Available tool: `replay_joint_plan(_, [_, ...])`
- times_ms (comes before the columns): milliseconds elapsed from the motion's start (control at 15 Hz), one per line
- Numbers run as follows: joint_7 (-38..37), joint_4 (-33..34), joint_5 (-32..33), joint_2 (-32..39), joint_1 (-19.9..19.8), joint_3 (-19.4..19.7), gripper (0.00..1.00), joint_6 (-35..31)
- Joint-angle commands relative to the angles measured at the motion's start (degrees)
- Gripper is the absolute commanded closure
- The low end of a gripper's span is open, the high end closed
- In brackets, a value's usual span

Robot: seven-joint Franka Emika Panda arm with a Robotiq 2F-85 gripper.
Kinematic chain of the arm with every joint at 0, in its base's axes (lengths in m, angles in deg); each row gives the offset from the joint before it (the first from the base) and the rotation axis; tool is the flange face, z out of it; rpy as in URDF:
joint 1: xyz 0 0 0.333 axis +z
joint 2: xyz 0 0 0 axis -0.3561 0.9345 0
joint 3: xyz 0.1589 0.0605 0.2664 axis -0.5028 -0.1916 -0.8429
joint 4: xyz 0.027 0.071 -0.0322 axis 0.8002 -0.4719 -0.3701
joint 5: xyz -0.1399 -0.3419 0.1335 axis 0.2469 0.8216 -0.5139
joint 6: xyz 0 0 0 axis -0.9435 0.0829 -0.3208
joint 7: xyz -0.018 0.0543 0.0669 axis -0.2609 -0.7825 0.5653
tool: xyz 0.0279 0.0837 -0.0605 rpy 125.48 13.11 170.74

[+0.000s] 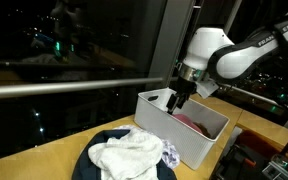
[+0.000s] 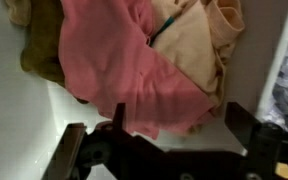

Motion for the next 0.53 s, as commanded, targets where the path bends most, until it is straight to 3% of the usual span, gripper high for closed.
replay_joint_plan(0, [-1.3, 3.7, 1.7, 6.1, 1.8, 3.3, 0.0, -2.2])
replay_joint_plan(467, [-0.9, 8.4, 1.3, 13.0, 2.9, 6.9, 0.0, -2.2])
